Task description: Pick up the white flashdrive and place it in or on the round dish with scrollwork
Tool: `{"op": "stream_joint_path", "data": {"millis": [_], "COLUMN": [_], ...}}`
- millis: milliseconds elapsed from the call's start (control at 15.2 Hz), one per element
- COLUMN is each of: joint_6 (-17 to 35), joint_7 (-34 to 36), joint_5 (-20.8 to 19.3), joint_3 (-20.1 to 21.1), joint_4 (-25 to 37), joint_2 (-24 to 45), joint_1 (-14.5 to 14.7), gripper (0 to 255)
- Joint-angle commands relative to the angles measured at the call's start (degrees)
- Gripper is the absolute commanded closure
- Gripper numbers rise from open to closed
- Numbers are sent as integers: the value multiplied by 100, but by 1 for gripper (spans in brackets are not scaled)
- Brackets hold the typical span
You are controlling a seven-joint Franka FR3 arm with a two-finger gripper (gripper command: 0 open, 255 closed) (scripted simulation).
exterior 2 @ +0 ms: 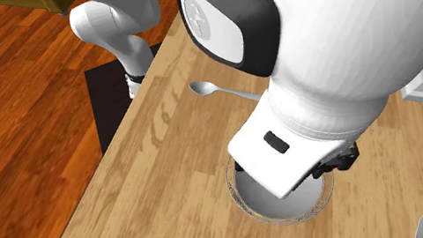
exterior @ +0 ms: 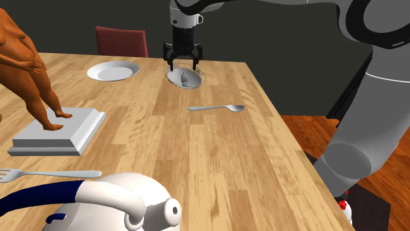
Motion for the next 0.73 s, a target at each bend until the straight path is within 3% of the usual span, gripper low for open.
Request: {"op": "stream_joint_path", "data": {"millis": [0,132,660], "joint_6": [-289,-647,-647], "joint_7": [-10,-8,-8], "joint_5": [5,-9,-9], "joint_3": [7,16,16], "joint_4": [285,675,675], "joint_2": [-4,31,31], "joint_1": [12,41,41], "gripper": [0,0,0]}}
